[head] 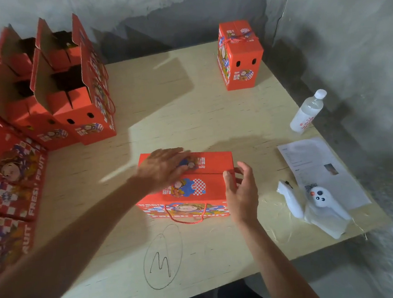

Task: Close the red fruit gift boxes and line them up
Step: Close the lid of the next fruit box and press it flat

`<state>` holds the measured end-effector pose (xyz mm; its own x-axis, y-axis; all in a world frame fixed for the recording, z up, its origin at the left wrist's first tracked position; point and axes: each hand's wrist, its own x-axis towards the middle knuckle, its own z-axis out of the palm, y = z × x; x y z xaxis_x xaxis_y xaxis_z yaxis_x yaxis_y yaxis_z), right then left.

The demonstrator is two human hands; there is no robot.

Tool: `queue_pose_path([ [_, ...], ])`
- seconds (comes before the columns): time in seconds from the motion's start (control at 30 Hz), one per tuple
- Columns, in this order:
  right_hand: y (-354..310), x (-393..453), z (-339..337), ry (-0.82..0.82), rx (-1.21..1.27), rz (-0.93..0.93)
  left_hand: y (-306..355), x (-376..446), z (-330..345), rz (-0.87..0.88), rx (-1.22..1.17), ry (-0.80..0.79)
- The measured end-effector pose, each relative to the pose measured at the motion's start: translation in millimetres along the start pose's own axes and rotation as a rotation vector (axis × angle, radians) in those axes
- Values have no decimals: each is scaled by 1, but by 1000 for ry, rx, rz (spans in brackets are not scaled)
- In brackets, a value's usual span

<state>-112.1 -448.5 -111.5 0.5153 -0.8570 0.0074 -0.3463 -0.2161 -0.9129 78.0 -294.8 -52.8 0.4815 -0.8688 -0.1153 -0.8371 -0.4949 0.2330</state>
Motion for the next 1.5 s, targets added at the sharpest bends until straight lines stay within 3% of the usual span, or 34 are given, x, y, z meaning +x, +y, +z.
queue_pose_path([
  [0.1, 6, -1, 4, -11, 5, 14, -14, -45, 16, -429, -194, 351],
  [0.2, 8, -4, 7, -28, 74, 81, -24, -81, 37, -851, -636, 373],
  [0.27, 6, -5, 6, -25, 87, 73, -15, -87, 42, -953, -1016, 360],
  [0.33, 5, -3, 4, -39, 98, 66, -4, -85, 45, -958, -1206, 396],
  [0.47, 4, -1, 3, -41, 88, 88, -2, -76, 52, -984, -1328, 502],
  [0.73, 3, -3, 7, -5, 58, 99, -3, -70, 57, -1009, -1302, 589],
  [0.97, -3, 14, 5, -115, 68, 104, 11, -63, 61, -1143, -1153, 687],
  [1.17, -5, 9, 11, -86, 33, 87, -4, -57, 59, -1096, -1240, 679],
  [1.3, -15, -15, 26, 24, -26, 97, -26, -38, 52, -1003, -1327, 673],
  [1.43, -11, -30, 19, -95, 104, 124, -31, -24, 50, -1218, -1428, 798],
  [1.5, -4, -22, 13, -107, 17, 76, -13, -23, 55, -1348, -1534, 781],
])
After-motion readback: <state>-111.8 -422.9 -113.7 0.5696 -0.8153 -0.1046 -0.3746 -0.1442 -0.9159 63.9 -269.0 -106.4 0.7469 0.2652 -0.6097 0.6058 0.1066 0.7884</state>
